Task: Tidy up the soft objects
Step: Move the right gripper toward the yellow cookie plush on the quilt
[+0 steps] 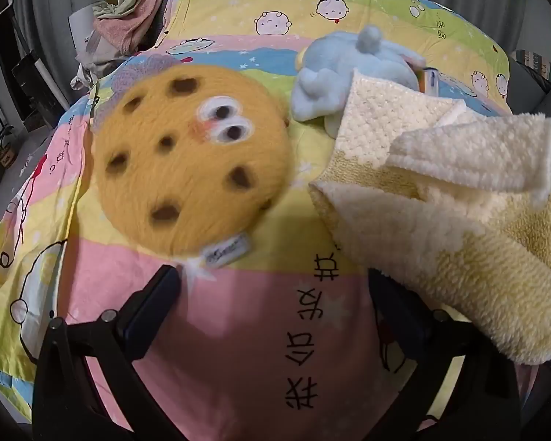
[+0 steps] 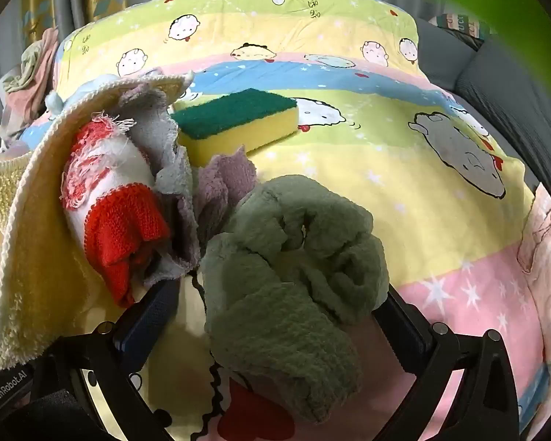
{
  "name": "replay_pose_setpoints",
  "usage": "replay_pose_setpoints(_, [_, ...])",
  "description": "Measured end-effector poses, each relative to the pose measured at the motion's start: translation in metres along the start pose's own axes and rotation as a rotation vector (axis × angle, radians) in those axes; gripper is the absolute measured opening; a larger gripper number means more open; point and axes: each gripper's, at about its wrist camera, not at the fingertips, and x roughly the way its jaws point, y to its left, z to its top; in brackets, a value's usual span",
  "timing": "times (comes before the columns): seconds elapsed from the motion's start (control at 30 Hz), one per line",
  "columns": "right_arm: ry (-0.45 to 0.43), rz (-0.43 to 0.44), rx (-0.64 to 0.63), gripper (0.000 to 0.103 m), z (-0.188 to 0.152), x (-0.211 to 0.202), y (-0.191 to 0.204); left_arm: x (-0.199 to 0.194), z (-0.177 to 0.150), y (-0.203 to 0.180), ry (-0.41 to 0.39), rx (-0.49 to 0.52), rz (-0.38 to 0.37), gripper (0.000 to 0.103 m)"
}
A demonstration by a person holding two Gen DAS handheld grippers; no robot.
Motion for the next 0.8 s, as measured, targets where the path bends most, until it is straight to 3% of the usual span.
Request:
replay_pose_setpoints(0.53, [-0.002,0.001,0.0,0.103,0.0,-0.002,-0.002,-0.006,-0.001,0.0,0.029,0.007,-0.002,0.102])
replay_pose_setpoints(0.7, [-0.003,0.001,0.001,0.103,0.0,0.001,-0.001,-0.016,-0.002,0.002,0.043,0.008,-0.026,0.1])
replay_pose_setpoints(0.8, [-0.002,-0.006,0.001,0.103,0.0,0.001,-0.001,-0.029,-0.001,0.007,0.022,-0.009,-0.098,0.1])
